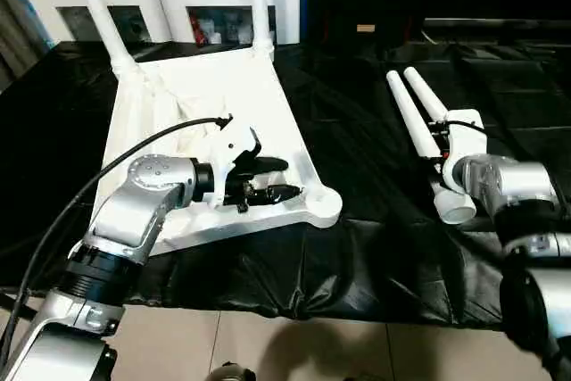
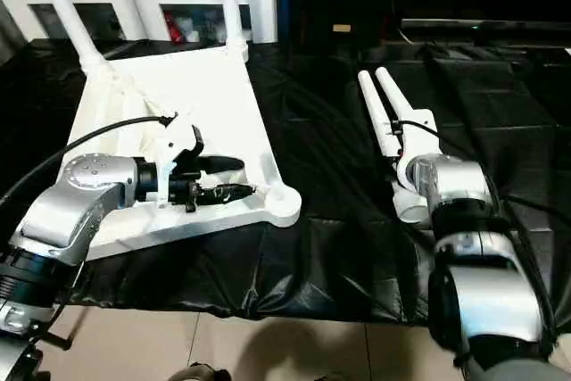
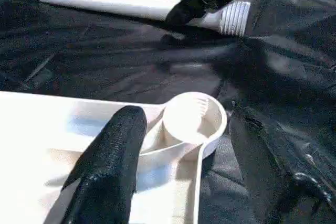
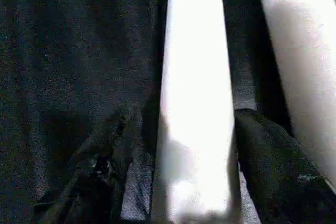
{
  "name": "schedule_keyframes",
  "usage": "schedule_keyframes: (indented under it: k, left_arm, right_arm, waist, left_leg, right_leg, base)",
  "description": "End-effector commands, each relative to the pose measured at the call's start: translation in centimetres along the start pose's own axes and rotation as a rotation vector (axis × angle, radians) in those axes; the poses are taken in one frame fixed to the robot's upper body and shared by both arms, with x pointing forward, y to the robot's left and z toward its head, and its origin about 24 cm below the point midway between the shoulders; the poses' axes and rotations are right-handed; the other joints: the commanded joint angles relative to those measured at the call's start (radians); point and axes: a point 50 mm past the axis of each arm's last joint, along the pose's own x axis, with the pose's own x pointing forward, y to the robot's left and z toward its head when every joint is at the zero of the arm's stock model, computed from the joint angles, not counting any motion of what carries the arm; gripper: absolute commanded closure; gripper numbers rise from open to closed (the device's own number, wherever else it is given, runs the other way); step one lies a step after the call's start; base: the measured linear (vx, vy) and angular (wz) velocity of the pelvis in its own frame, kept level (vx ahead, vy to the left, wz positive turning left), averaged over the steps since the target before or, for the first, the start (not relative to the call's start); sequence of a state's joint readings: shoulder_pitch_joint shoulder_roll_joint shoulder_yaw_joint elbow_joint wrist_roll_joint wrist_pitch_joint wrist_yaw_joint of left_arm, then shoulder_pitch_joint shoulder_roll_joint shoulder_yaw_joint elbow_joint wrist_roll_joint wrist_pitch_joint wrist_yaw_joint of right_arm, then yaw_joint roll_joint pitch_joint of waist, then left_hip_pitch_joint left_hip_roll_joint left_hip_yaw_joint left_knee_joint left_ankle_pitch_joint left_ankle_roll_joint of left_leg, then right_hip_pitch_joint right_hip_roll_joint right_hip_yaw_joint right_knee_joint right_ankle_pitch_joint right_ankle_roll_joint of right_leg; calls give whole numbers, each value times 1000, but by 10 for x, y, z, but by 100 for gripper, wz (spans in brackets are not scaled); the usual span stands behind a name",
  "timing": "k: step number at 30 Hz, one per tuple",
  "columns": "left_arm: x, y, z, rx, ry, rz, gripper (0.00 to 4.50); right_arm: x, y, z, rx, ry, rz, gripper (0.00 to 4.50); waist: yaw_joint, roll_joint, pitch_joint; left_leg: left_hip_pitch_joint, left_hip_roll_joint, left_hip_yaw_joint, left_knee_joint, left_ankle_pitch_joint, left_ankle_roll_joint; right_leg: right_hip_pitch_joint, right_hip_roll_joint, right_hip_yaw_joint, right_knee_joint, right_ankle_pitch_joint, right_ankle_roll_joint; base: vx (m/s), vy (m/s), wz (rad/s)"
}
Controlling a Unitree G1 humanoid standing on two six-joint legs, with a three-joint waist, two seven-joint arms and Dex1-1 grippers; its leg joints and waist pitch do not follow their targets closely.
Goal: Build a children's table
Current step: Pick table leg
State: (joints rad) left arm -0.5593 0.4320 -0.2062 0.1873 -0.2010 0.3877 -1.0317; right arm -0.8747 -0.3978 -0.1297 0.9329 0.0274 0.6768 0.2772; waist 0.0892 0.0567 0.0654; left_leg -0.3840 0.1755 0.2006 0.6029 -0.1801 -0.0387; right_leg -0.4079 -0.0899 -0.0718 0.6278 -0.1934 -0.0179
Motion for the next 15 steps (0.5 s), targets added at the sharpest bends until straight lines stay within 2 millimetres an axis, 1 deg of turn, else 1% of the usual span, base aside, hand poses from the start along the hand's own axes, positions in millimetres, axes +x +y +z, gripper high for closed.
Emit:
schedule_keyframes:
  k: [1,2,3,4,5,6,7,8,10,11,12,13,15]
  left_arm:
    - [-2,1,4,34,17,7,157]
    - [-4,1,4,41,20,13,157]
    - [-4,2,5,45,21,18,157]
    - [-4,2,5,47,19,19,157]
    - [-4,2,5,48,19,20,157]
    - [-5,3,6,53,18,24,157]
    - [-5,4,7,57,16,27,157]
    - [-5,6,9,66,14,35,157]
    - [-6,9,11,76,13,43,157]
    - [-6,11,12,78,11,46,157]
    - [-5,11,13,78,7,48,157]
    - [-5,13,15,81,-3,58,157]
    - [-4,16,17,85,-16,76,157]
  right_arm:
    - [1,-1,-4,3,47,14,179]
    - [2,-1,-4,1,59,28,179]
    - [2,0,-5,1,64,33,184]
    - [2,0,-4,4,68,38,210]
    - [2,0,-4,4,70,40,210]
    - [3,0,-5,6,78,50,218]
    - [3,1,-5,11,86,59,218]
    - [4,1,-8,22,97,74,236]
    - [5,-1,-10,29,102,68,254]
    - [5,-2,-11,29,102,64,258]
    - [5,-3,-11,30,99,61,262]
    - [5,-4,-10,41,87,55,265]
    - [5,-5,-9,62,67,49,267]
  waist:
    - [1,-16,-83]
    - [3,-15,-84]
    - [3,-14,-82]
    - [3,-14,-81]
    - [4,-17,-83]
    - [4,-16,-83]
    - [4,-21,-82]
    - [4,-20,-82]
    - [5,-17,-82]
    - [5,-14,-82]
    - [4,-17,-82]
    - [5,-15,-82]
    - [4,-15,-81]
  left_leg:
    - [16,44,-21,-56,-129,19]
    - [16,45,-22,-55,-129,20]
    - [15,44,-21,-54,-130,22]
    - [14,44,-21,-54,-128,23]
    - [14,44,-21,-54,-118,27]
    - [14,45,-20,-53,-118,27]
    - [13,44,-20,-54,-121,29]
    - [13,45,-21,-54,-125,29]
    - [15,45,-21,-54,-131,26]
    - [15,44,-21,-54,-130,25]
    - [15,44,-21,-54,-131,22]
    - [16,45,-22,-54,-138,18]
    - [16,45,-21,-54,-148,16]
  right_leg:
    - [58,-55,44,-66,-112,-250]
    - [58,-57,43,-64,-114,-256]
    - [57,-56,44,-65,-116,-256]
    - [57,-57,44,-65,-116,-254]
    - [57,-57,44,-64,-112,-253]
    - [57,-57,44,-63,-112,-254]
    - [58,-57,43,-64,-119,-256]
    - [57,-58,43,-64,-125,-255]
    - [56,-58,43,-66,-136,-250]
    - [55,-57,43,-66,-134,-249]
    - [56,-57,43,-65,-127,-251]
    - [56,-59,43,-65,-131,-254]
    - [55,-57,43,-67,-136,-254]
  base:
    - [0,0,0]
    - [0,0,0]
    - [0,0,0]
    - [0,0,0]
    - [0,0,0]
    - [0,0,0]
    - [0,0,0]
    - [0,0,0]
    - [0,0,0]
    - [0,0,0]
    - [0,0,0]
    - [0,0,0]
    - [0,0,0]
